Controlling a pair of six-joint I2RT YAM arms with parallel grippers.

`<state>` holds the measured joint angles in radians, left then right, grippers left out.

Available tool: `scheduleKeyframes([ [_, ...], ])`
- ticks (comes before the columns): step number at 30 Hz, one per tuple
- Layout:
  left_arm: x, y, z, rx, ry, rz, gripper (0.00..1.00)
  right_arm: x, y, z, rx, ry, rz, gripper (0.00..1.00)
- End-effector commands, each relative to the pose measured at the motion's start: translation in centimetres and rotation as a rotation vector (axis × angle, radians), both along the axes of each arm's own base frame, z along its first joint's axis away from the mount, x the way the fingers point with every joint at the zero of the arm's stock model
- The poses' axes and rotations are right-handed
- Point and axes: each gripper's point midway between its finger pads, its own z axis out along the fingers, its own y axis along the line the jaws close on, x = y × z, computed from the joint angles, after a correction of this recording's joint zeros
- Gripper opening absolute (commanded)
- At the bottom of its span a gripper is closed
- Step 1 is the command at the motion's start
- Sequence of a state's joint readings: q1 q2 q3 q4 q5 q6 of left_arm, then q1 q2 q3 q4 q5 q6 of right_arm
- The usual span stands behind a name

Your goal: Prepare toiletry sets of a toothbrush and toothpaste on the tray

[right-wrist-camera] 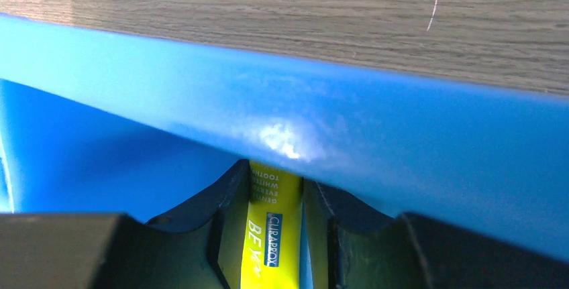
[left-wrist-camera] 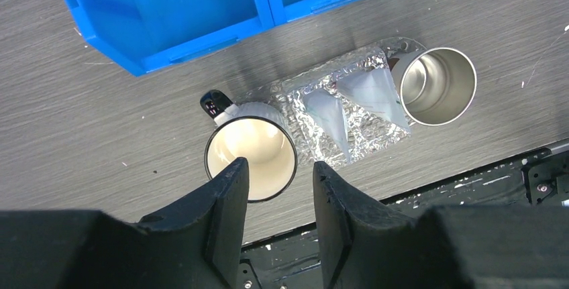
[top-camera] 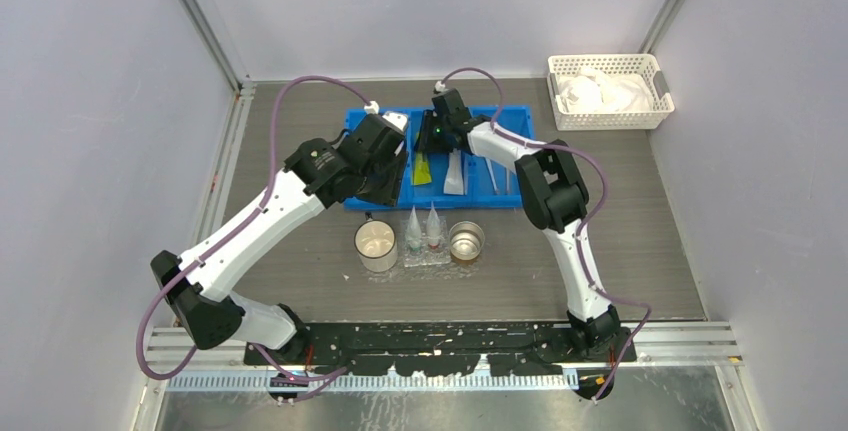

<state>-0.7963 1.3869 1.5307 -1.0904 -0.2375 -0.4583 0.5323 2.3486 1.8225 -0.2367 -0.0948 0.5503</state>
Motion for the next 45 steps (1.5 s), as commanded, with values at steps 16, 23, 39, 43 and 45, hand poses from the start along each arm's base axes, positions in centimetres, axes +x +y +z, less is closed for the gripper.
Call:
scheduleKeyframes([
  [16,0.8,-0.8,1.8,-0.079,-0.069,-0.004,0.47,0.0,-4.1,7.9,-0.010,-0.083,-0.054,0.33],
  [23,1.5,-0.7,3.8,-0.161,-0.163,0.039,0.52,1.4,-5.5,14.7,0.097,-0.174,-0.125,0.33],
  [39,3.4,-4.8,10.0,-0.747,-0.440,0.107,0.61,-0.5,-5.9,24.5,0.718,-0.184,-0.359,0.33],
  [43,3.8,-4.6,10.5,-0.874,-0.513,0.151,0.61,-1.6,-6.3,26.1,0.875,-0.175,-0.400,0.33],
  [45,4.0,-4.0,10.3,-0.924,-0.547,0.189,0.60,-2.2,-6.7,26.8,0.930,-0.177,-0.419,0.33],
])
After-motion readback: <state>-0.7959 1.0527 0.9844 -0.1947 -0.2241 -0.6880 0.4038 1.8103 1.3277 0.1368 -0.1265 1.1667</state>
